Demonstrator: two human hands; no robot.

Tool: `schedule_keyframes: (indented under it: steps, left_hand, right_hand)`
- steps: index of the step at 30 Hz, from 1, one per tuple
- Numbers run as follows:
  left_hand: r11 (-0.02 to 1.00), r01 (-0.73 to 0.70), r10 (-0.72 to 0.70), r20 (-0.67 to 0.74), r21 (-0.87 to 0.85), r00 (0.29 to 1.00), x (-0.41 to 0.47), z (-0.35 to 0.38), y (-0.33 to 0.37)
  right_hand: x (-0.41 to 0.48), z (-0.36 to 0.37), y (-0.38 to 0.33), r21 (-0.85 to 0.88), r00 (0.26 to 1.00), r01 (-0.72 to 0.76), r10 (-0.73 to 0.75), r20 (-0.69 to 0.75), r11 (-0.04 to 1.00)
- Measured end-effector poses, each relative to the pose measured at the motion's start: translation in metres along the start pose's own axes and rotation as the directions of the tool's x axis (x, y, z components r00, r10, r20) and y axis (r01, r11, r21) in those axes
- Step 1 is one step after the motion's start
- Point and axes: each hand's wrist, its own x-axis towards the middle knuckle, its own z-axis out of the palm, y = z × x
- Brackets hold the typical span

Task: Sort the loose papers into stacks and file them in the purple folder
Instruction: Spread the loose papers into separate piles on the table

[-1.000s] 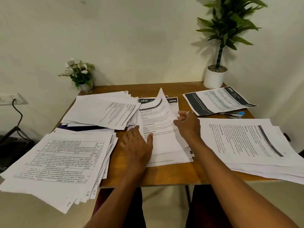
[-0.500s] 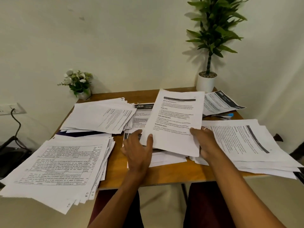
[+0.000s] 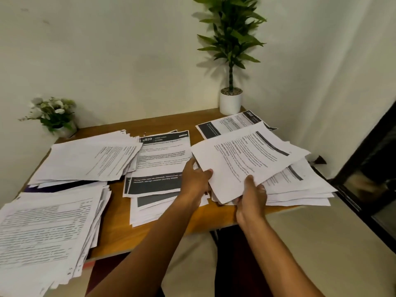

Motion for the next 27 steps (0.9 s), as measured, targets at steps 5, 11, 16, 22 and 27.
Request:
schedule_keyframes:
  steps: [5,11,16,22,27]
  left_hand:
    - [0.922,-0.169,0.147,0.09,0.348,0.985,0.022,0.016,0.001]
    - [0.696,-0.238,0.208,0.126,0.678,0.97,0.038,0.029,-0.002]
    - [0.623,-0.319,0.291,0.167,0.714,0.942,0.029,0.028,-0.007]
    - [0.647,-0.272,0.373,0.016,0.712,0.928,0.029,-0.025,-0.011]
    - [0.517,-0.186,0.54,-0.15,0.836,0.828,0.037,-0.107,-0.031]
  right_hand:
    - [0.003,-0.008,-0.009,-0.009,0.998,-0.065,0.065,0.027,0.998]
    - [-0.003,-0.01,-0.02,-0.121,0.993,-0.093,0.101,0.061,0.988]
    - [-0.014,0.006,-0.02,-0.139,0.973,0.105,-0.073,0.219,0.985]
    - [-0.011,0.04,-0.002,-0.416,0.92,0.305,-0.151,0.363,0.857]
    - [-0.01,0.08,0.027,-0.543,0.814,0.502,-0.157,0.559,0.673]
